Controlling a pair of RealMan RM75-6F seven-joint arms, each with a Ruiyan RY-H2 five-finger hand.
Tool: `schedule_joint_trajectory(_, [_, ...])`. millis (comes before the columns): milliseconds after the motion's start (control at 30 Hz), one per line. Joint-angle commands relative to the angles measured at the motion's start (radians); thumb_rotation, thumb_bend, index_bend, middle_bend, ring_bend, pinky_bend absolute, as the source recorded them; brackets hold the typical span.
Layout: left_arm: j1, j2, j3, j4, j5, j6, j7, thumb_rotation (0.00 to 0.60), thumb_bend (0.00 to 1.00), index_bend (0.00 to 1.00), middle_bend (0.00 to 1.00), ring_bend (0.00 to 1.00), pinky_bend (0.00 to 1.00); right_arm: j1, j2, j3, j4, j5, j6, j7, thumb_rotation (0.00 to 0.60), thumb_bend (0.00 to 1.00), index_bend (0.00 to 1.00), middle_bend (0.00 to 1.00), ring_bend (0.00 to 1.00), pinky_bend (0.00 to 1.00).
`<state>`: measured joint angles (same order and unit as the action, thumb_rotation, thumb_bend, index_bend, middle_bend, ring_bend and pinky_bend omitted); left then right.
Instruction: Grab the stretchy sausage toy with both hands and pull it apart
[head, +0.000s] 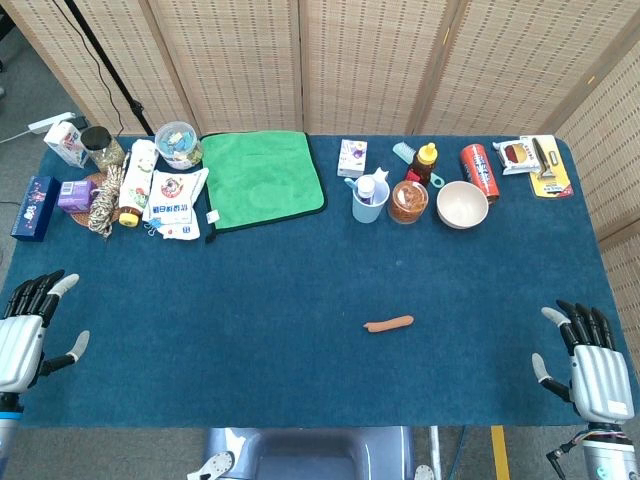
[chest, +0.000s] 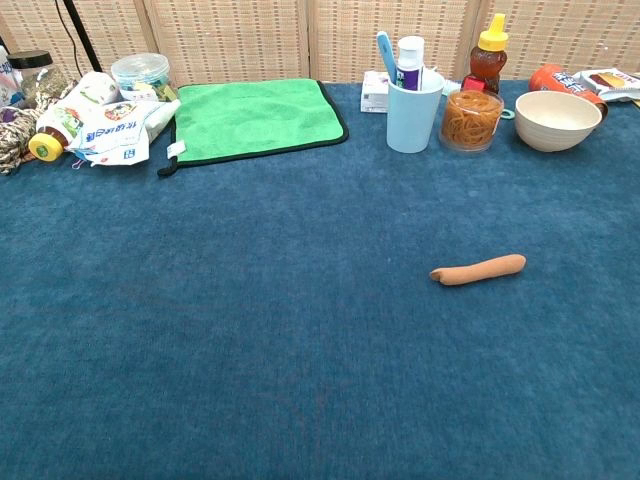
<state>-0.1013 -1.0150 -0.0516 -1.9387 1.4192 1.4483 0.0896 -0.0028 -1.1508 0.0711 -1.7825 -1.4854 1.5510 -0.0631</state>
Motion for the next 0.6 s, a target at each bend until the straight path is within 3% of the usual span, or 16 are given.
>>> schedule_joint_trajectory(33, [-0.001,-0.002,-0.002,0.002,-0.003,0.0,0.004,0.514,0.35,0.14,0.08,0.0,0.0,0.002,0.0,0.0,-0.005,-0.005,-0.003,0.009,0.6,0.4,0.23,0.14,0.07,0.0])
schedule_joint_trajectory(600, [-0.012,0.016,-0.018,-0.002,-0.012,-0.004,0.015,0.514,0.35,0.15,0.08,0.0,0.0,0.025,0.015,-0.005,-0.02,-0.064,-0.016,0.102,0.6,0.4,0.26,0.16,0.09,0.02])
